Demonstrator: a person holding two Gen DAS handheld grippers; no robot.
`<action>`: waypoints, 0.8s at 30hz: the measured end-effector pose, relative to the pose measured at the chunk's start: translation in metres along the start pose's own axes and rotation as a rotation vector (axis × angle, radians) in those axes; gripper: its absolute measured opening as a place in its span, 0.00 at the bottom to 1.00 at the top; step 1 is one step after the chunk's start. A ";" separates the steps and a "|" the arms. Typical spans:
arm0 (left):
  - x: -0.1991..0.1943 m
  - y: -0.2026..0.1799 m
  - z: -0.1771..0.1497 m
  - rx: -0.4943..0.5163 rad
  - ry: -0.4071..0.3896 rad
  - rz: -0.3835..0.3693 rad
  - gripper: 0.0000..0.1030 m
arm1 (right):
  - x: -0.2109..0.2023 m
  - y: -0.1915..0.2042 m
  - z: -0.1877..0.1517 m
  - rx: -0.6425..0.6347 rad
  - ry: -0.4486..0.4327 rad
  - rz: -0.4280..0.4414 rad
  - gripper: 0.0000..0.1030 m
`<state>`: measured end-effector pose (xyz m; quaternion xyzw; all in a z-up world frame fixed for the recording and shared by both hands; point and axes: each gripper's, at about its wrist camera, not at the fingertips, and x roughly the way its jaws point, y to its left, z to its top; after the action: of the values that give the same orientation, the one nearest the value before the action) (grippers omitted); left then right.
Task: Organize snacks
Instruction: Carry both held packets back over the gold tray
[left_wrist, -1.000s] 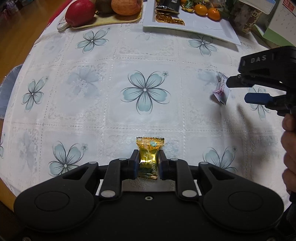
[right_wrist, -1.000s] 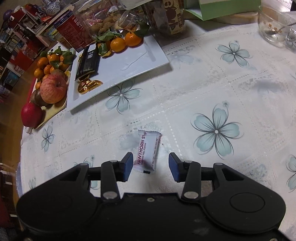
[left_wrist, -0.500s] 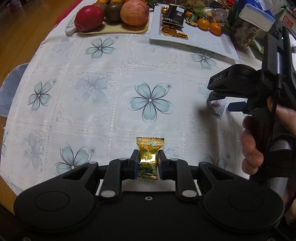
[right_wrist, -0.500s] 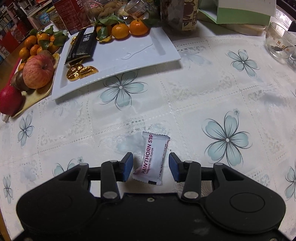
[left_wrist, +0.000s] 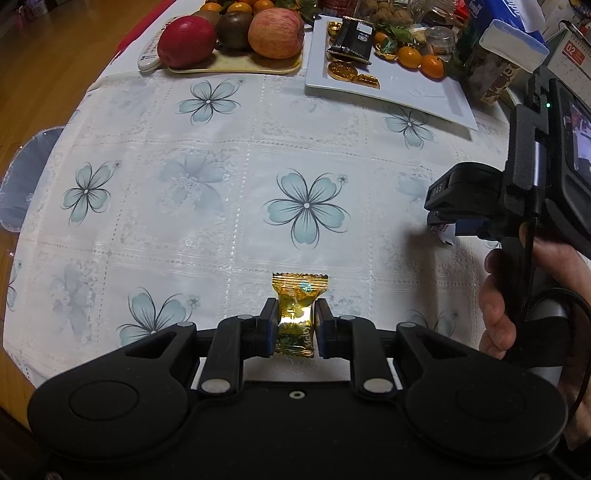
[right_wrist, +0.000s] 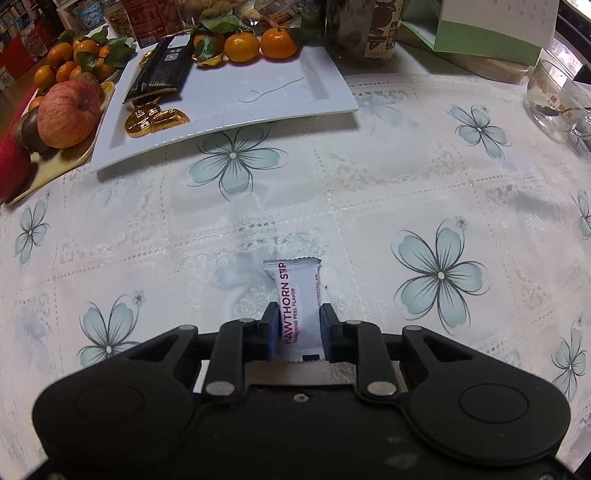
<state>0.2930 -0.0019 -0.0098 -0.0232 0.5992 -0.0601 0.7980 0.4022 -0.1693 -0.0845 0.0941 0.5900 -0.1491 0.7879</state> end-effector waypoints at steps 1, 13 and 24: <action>0.000 0.000 0.000 0.004 -0.001 0.001 0.27 | -0.002 -0.002 -0.001 0.004 0.003 0.000 0.22; 0.002 0.004 -0.013 0.020 -0.025 0.020 0.27 | -0.056 -0.060 -0.038 0.067 0.023 0.116 0.22; -0.026 0.011 -0.057 0.073 -0.143 -0.034 0.27 | -0.127 -0.119 -0.116 0.039 -0.037 0.207 0.22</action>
<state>0.2321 0.0141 -0.0022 -0.0084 0.5376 -0.0939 0.8379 0.2234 -0.2277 0.0074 0.1671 0.5595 -0.0800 0.8078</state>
